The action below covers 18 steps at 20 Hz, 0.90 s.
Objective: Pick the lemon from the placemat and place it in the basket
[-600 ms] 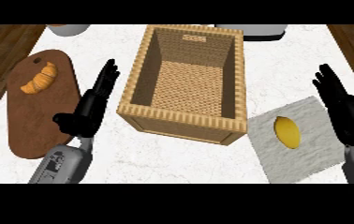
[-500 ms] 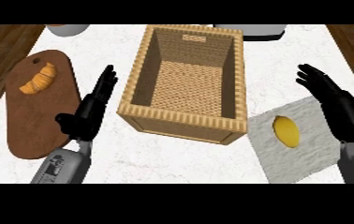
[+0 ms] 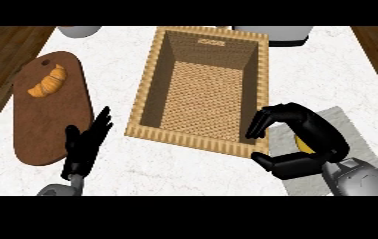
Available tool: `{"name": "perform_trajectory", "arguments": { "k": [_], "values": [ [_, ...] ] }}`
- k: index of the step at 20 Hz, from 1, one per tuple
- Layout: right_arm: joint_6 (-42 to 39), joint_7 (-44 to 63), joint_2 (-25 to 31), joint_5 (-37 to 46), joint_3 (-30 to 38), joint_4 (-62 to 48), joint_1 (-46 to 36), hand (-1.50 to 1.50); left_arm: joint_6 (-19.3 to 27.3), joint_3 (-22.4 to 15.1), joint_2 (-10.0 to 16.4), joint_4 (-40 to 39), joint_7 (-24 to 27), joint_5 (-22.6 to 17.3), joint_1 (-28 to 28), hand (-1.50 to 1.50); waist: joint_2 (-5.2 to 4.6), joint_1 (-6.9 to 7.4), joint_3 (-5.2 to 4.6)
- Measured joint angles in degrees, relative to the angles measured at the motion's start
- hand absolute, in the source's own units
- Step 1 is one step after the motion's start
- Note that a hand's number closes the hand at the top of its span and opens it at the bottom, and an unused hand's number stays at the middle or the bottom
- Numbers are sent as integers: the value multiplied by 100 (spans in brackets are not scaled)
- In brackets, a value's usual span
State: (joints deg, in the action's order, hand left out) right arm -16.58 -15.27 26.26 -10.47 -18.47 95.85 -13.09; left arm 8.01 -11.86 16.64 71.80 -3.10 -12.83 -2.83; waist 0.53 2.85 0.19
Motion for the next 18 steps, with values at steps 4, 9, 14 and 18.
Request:
{"name": "perform_trajectory", "arguments": {
  "k": [4,9,14,18],
  "values": [
    [467,-403,10,1171,-475,510,301,-150,-4,146,152,144,-234,-119,191,0,103,-184,-31],
    [1066,165,708,2672,-338,918,237,-150,0,231,252,285,-348,-189,383,0,110,-354,-16],
    [828,1060,1633,3407,75,1647,51,-150,15,295,326,470,-521,-254,522,0,78,-429,-9],
    [29,1767,2392,3245,566,2269,-253,-150,29,292,350,604,-678,-261,570,0,54,-423,-9]
  ]
}}
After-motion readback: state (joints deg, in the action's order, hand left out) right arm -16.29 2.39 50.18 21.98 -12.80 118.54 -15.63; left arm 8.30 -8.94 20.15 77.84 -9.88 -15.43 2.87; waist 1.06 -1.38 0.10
